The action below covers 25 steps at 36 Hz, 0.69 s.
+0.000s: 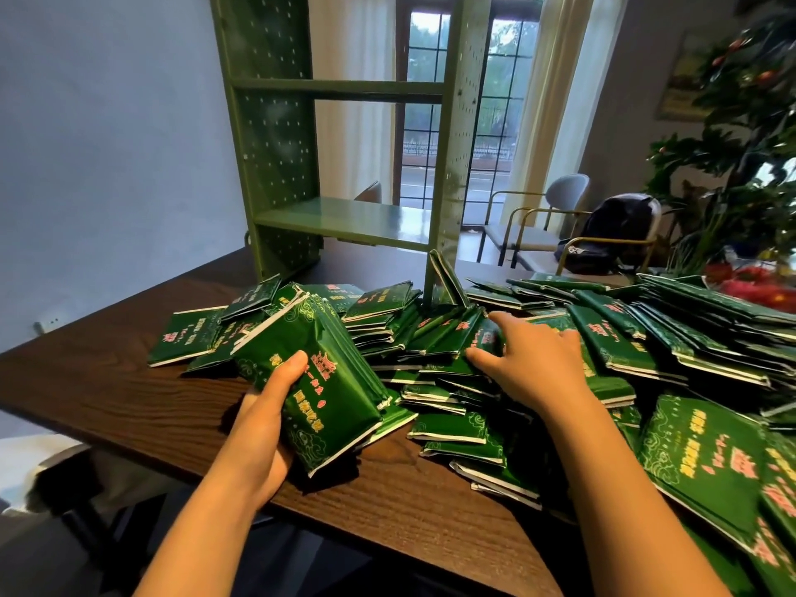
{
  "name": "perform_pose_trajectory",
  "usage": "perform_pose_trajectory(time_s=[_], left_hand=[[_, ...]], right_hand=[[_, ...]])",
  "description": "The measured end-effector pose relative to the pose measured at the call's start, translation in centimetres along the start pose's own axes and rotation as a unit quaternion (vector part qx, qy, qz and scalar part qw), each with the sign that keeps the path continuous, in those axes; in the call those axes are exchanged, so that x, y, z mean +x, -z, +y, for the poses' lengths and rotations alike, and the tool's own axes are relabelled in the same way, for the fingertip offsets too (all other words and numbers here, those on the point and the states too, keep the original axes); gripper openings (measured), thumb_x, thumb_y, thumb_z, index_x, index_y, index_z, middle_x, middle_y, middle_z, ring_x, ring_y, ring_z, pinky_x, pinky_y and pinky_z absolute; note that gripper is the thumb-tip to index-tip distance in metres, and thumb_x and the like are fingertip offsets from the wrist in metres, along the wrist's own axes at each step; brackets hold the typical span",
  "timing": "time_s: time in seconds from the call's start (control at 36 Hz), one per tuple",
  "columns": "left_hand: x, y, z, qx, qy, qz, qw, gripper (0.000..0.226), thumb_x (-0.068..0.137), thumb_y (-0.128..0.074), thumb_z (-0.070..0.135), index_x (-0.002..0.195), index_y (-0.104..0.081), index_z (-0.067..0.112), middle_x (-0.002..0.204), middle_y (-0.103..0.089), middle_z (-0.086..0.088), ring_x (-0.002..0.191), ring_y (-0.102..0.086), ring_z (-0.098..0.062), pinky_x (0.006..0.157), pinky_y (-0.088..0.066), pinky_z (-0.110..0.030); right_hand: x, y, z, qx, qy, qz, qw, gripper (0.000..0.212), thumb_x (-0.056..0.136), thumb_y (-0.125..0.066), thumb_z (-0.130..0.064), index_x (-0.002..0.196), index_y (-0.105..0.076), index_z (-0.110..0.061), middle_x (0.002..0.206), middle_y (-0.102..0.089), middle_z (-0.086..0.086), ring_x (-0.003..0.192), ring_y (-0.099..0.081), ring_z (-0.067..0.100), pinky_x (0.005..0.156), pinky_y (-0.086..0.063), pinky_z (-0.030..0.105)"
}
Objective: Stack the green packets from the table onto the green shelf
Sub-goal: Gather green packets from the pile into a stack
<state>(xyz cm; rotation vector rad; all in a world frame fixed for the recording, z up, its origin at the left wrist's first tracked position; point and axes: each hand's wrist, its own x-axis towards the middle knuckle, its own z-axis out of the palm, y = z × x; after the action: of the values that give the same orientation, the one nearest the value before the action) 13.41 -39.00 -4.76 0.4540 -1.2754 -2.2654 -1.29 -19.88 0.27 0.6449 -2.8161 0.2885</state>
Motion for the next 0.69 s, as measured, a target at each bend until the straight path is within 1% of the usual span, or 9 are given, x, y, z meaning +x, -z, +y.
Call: perform_pose_trajectory(time_s=[0.08, 0.14, 0.19, 0.28, 0.39, 0.5, 0.58, 0.64, 0.69], left_hand=[[0.0, 0.0, 0.0, 0.004, 0.000, -0.004, 1.000, 0.045, 0.071, -0.061, 0.035, 0.112, -0.065, 0.016, 0.093, -0.076, -0.005, 0.081, -0.073, -0.017, 0.061, -0.060, -0.030], [0.0, 0.0, 0.0, 0.004, 0.000, -0.005, 1.000, 0.045, 0.071, -0.061, 0.035, 0.112, -0.065, 0.016, 0.094, -0.076, -0.005, 0.081, -0.073, -0.017, 0.061, -0.060, -0.030], [0.0, 0.0, 0.0, 0.003, 0.002, -0.006, 1.000, 0.046, 0.071, -0.061, 0.035, 0.112, -0.065, 0.015, 0.096, -0.076, -0.006, 0.082, -0.073, -0.018, 0.060, -0.060, -0.030], [-0.1, 0.1, 0.0, 0.002, 0.006, -0.010, 1.000, 0.048, 0.071, -0.061, 0.035, 0.115, -0.065, 0.015, 0.099, -0.075, -0.007, 0.084, -0.073, -0.018, 0.061, -0.060, -0.029], [0.1, 0.1, 0.1, 0.003, 0.008, -0.018, 1.000, 0.045, 0.071, -0.061, 0.035, 0.111, -0.066, 0.016, 0.097, -0.076, -0.006, 0.083, -0.073, -0.017, 0.061, -0.061, -0.030], [0.2, 0.2, 0.3, -0.001, 0.021, -0.031, 0.999, 0.042, 0.071, -0.060, 0.038, 0.107, -0.069, 0.017, 0.100, -0.076, -0.006, 0.087, -0.073, -0.019, 0.067, -0.061, -0.033], [0.3, 0.2, 0.4, -0.013, 0.029, -0.036, 0.999, 0.040, 0.072, -0.060, 0.037, 0.104, -0.069, 0.016, 0.095, -0.076, -0.006, 0.081, -0.074, -0.018, 0.061, -0.061, -0.031], [0.3, 0.2, 0.4, -0.017, 0.033, -0.040, 0.999, 0.039, 0.073, -0.059, 0.037, 0.104, -0.069, 0.016, 0.096, -0.076, -0.007, 0.079, -0.074, -0.018, 0.060, -0.061, -0.031], [0.3, 0.2, 0.5, -0.012, 0.035, -0.040, 0.999, 0.038, 0.073, -0.060, 0.036, 0.104, -0.070, 0.015, 0.096, -0.076, -0.007, 0.080, -0.074, -0.018, 0.060, -0.060, -0.030]], right_hand=[[-0.2, 0.2, -0.1, 0.028, 0.032, -0.007, 0.999, 0.047, 0.093, -0.051, -0.046, 0.135, -0.043, -0.026, 0.118, -0.064, -0.001, 0.115, -0.055, 0.022, 0.099, -0.031, 0.040], [-0.1, 0.0, 0.2, 0.094, 0.038, -0.004, 0.995, 0.045, 0.092, -0.057, -0.037, 0.135, -0.046, -0.029, 0.095, -0.066, -0.003, 0.096, -0.059, 0.020, 0.096, -0.037, 0.039], [0.2, -0.2, 0.7, 0.180, 0.042, 0.008, 0.983, 0.040, 0.089, -0.062, -0.027, 0.128, -0.056, -0.029, 0.066, -0.055, -0.009, 0.068, -0.050, 0.013, 0.077, -0.039, 0.031], [0.4, -0.2, 1.1, 0.257, 0.045, 0.037, 0.965, 0.030, 0.087, -0.062, -0.015, 0.114, -0.066, -0.027, 0.053, -0.047, -0.008, 0.050, -0.039, 0.006, 0.055, -0.033, 0.025], [0.5, 0.2, 1.6, 0.333, 0.042, 0.077, 0.939, 0.025, 0.087, -0.059, -0.008, 0.098, -0.072, -0.025, 0.051, -0.050, -0.007, 0.046, -0.040, 0.005, 0.052, -0.034, 0.023], [0.4, 0.8, 1.9, 0.440, 0.058, 0.124, 0.887, 0.026, 0.087, -0.057, -0.001, 0.083, -0.071, -0.022, 0.043, -0.043, -0.011, 0.042, -0.037, 0.002, 0.048, -0.033, 0.010], [0.1, 1.0, 1.5, 0.486, 0.081, 0.140, 0.859, 0.026, 0.088, -0.056, 0.001, 0.081, -0.070, -0.020, 0.052, -0.046, 0.002, 0.046, -0.038, 0.002, 0.050, -0.034, 0.008], [-0.1, 0.9, 1.3, 0.515, 0.092, 0.147, 0.839, 0.025, 0.089, -0.057, 0.000, 0.083, -0.071, -0.019, 0.063, -0.058, 0.015, 0.054, -0.048, 0.006, 0.054, -0.041, 0.012], [-0.2, 0.8, 1.1, 0.548, 0.103, 0.149, 0.817, 0.023, 0.090, -0.058, -0.001, 0.087, -0.071, -0.020, 0.079, -0.069, 0.012, 0.070, -0.061, 0.015, 0.065, -0.049, 0.016]])
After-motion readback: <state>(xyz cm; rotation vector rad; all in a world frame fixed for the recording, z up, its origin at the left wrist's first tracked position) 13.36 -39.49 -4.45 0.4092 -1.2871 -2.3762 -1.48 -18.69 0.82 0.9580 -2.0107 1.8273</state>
